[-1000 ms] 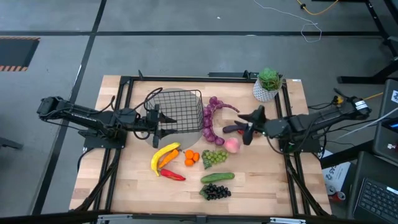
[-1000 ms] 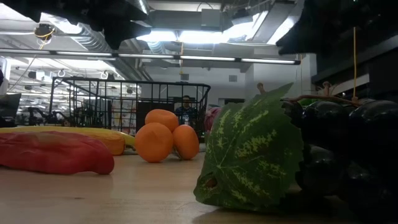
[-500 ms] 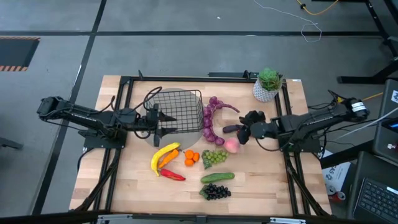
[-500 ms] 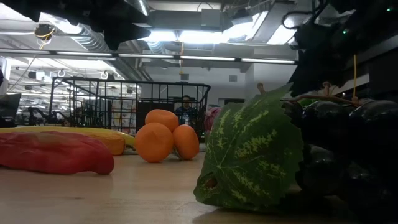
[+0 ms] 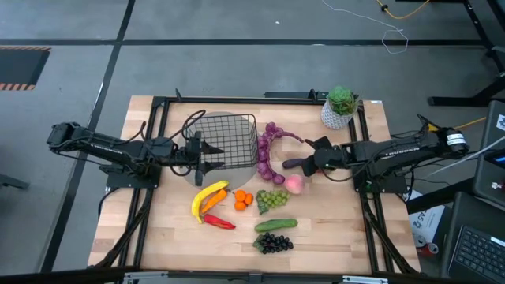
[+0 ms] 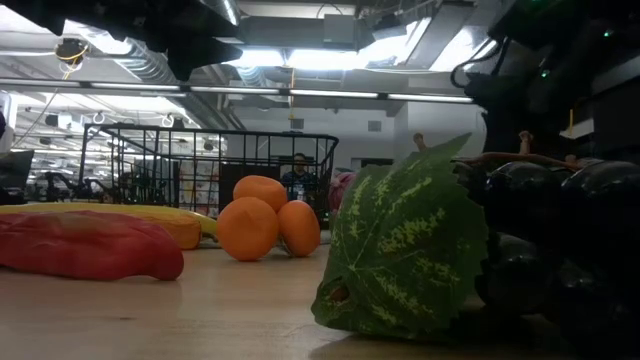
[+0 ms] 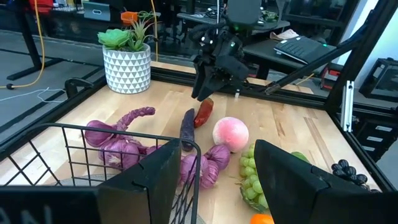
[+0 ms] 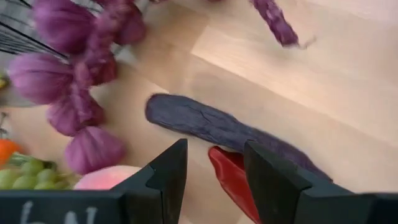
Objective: Build produce basket
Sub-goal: Put the right red chili pepper into the wire basket
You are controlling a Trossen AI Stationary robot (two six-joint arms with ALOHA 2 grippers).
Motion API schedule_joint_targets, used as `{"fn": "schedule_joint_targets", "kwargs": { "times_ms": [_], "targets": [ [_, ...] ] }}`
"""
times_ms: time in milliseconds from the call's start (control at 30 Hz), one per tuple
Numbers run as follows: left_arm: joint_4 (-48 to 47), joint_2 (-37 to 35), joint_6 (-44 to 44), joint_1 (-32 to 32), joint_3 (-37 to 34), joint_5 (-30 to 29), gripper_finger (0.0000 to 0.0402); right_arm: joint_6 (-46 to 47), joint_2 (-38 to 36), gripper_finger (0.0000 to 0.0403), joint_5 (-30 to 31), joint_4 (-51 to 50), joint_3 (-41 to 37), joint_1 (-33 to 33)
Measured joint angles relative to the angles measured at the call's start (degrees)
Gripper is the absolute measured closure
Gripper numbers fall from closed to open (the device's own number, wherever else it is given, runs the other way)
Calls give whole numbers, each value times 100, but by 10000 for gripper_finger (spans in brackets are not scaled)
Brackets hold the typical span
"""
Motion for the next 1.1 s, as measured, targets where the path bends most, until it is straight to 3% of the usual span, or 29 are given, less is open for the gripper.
{"fn": "schedule_joint_targets", "kwargs": {
  "times_ms": [167,333,833,1100],
  "targets": [
    [0,0,-2,-1,0,0,202,719,459,244,-338,-218,0,-102],
    [0,-2,-2,-1,0,0,202,855,831,244,-720,-606,0,-157],
    [0,-2,-2,-1,0,0,202,-672,942,244,-1153,-728,-4,-157],
    [0,-2,-2,-1,0,0,202,-627,927,244,-1201,-666,-4,-157]
  ]
}}
